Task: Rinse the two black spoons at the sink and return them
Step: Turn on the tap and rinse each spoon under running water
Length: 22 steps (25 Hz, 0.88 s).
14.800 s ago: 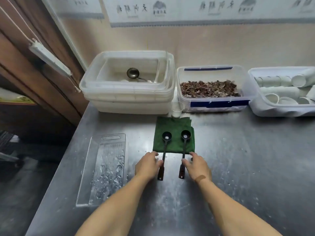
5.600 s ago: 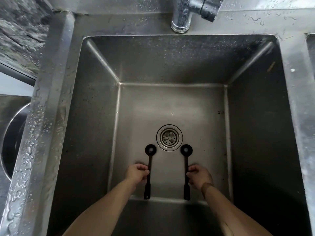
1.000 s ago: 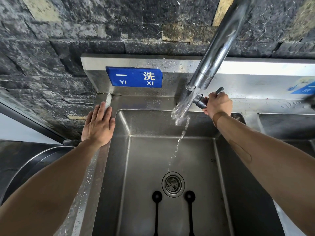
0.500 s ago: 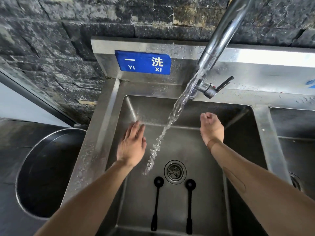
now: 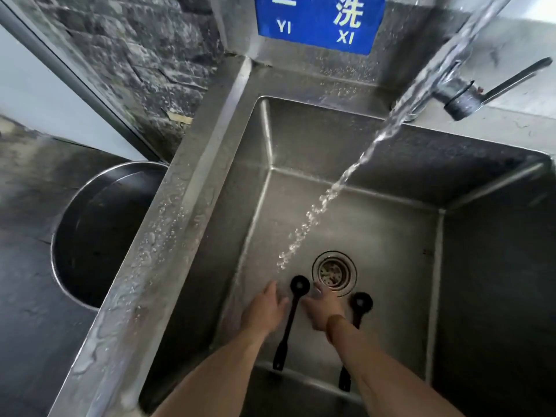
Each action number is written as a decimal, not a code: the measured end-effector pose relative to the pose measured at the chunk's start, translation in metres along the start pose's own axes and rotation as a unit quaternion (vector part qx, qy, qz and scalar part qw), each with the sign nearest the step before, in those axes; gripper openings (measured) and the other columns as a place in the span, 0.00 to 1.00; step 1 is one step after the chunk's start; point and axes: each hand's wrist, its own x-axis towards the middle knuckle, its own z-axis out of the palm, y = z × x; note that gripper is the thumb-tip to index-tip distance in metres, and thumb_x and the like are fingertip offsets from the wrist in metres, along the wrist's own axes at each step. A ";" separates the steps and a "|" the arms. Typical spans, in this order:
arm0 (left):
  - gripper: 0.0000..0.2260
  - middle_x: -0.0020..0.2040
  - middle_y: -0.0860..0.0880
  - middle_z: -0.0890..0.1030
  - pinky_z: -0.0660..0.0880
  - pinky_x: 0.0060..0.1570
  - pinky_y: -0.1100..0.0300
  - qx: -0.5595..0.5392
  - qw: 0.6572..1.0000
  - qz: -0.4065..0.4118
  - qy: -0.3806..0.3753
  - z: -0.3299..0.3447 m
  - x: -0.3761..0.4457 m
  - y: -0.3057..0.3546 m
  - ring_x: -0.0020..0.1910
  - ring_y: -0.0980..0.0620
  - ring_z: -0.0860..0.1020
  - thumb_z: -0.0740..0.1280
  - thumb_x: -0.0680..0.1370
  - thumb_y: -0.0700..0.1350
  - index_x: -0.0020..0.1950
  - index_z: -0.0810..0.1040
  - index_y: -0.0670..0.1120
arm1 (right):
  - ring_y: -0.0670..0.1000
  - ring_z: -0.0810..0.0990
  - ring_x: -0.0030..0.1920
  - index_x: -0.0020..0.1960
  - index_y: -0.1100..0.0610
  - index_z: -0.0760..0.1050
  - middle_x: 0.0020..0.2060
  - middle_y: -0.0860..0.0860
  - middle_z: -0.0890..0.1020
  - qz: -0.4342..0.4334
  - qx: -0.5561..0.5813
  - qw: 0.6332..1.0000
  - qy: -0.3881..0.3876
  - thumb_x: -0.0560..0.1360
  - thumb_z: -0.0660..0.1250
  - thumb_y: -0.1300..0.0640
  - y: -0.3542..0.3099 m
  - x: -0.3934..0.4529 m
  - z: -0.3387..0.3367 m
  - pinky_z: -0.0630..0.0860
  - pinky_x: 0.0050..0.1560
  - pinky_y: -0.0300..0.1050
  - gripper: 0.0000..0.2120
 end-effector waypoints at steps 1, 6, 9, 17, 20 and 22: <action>0.21 0.63 0.43 0.79 0.75 0.60 0.48 -0.001 1.000 -0.011 -0.021 0.008 0.001 -0.005 0.61 0.43 0.78 0.65 0.78 0.53 0.68 0.69 0.47 | 0.53 0.75 0.46 0.73 0.57 0.65 0.51 0.59 0.78 0.012 0.022 1.000 -0.003 0.74 0.68 0.64 0.006 0.005 0.010 0.72 0.39 0.44 0.29; 0.14 0.54 0.41 0.81 0.77 0.55 0.47 -0.043 0.997 -0.032 -0.053 0.040 -0.004 -0.007 0.54 0.40 0.80 0.65 0.75 0.53 0.56 0.71 0.46 | 0.55 0.75 0.41 0.71 0.54 0.64 0.49 0.64 0.77 0.030 0.139 0.990 0.001 0.71 0.68 0.70 0.019 0.013 0.033 0.69 0.34 0.42 0.32; 0.16 0.58 0.43 0.81 0.75 0.57 0.51 -0.044 0.997 -0.020 -0.055 0.036 -0.013 0.003 0.56 0.42 0.79 0.60 0.75 0.51 0.63 0.68 0.50 | 0.57 0.77 0.40 0.70 0.55 0.65 0.47 0.65 0.77 0.029 0.161 0.987 0.001 0.73 0.64 0.73 0.015 0.007 0.027 0.72 0.35 0.46 0.29; 0.32 0.70 0.44 0.74 0.74 0.62 0.54 -0.077 0.988 0.018 -0.131 -0.029 -0.041 0.054 0.65 0.44 0.74 0.63 0.76 0.35 0.77 0.57 0.54 | 0.50 0.76 0.21 0.62 0.48 0.66 0.29 0.58 0.76 -0.040 0.132 0.989 -0.054 0.80 0.59 0.66 -0.036 -0.044 -0.025 0.72 0.21 0.40 0.17; 0.34 0.72 0.46 0.71 0.76 0.59 0.53 -0.115 0.981 0.017 -0.154 -0.058 -0.057 0.074 0.66 0.46 0.73 0.68 0.77 0.40 0.78 0.54 0.55 | 0.51 0.73 0.27 0.64 0.48 0.64 0.32 0.57 0.77 -0.021 0.147 0.986 -0.073 0.79 0.59 0.69 -0.066 -0.066 -0.040 0.69 0.27 0.41 0.21; 0.35 0.71 0.45 0.71 0.81 0.51 0.52 -0.148 0.975 -0.001 -0.165 -0.077 -0.069 0.087 0.63 0.47 0.75 0.67 0.78 0.40 0.78 0.53 0.59 | 0.49 0.73 0.30 0.68 0.46 0.64 0.37 0.54 0.79 -0.047 0.116 0.991 -0.045 0.75 0.64 0.71 -0.083 -0.079 -0.048 0.69 0.28 0.40 0.29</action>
